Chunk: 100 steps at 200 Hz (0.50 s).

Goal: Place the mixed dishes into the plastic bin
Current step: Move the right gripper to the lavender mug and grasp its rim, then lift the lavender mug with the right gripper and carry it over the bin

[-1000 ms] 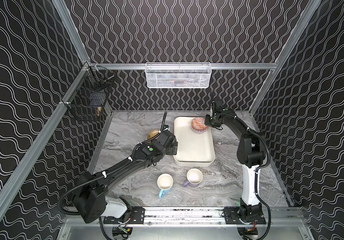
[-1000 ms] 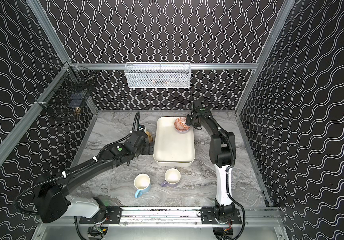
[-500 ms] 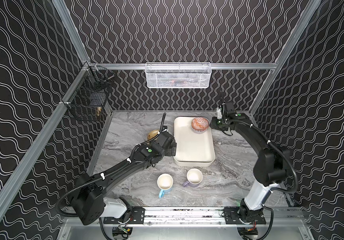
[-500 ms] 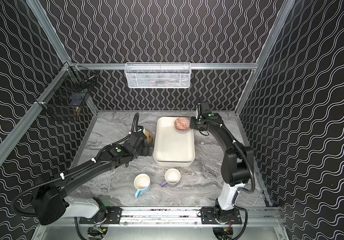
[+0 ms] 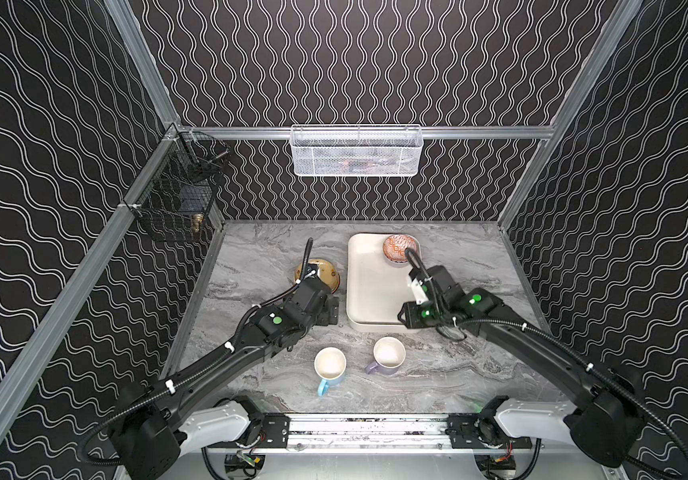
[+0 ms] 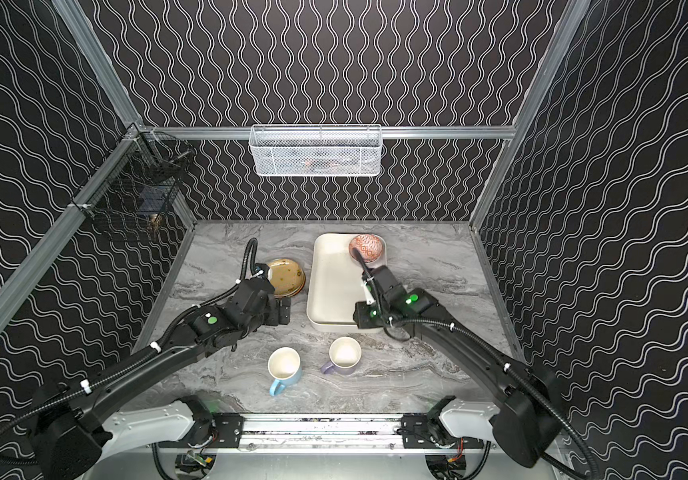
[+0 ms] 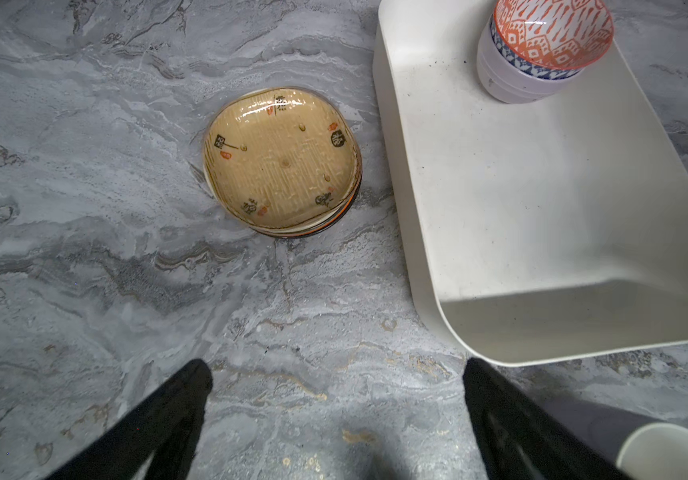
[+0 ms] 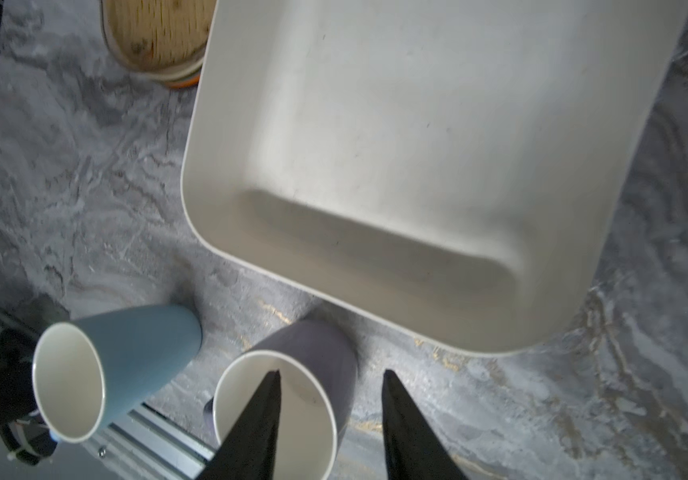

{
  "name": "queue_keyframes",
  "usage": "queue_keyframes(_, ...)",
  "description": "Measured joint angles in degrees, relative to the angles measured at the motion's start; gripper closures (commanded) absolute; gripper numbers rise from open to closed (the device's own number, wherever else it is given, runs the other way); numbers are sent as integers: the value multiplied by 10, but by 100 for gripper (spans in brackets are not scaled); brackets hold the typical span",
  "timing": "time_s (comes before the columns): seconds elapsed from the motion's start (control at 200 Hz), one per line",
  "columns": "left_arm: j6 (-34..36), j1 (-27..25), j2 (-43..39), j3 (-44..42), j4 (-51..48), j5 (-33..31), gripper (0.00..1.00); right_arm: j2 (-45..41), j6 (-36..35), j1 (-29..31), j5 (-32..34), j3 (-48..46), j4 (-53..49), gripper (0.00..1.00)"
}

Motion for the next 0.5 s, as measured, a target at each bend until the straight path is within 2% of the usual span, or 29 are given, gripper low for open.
queue_keyframes(0.11, -2, 0, -14, -5, -12, -2, 2, -4, 38, 63, 17, -34, -3, 60)
queue_keyframes(0.235, -5, 0, -33, -12, -20, 3, 1, 10, 73, 106, 40, -51, -3, 60)
queue_keyframes(0.501, -15, 0, -57, -20, -24, 10, 1, 27, 109, 135, 72, -63, 0, 61)
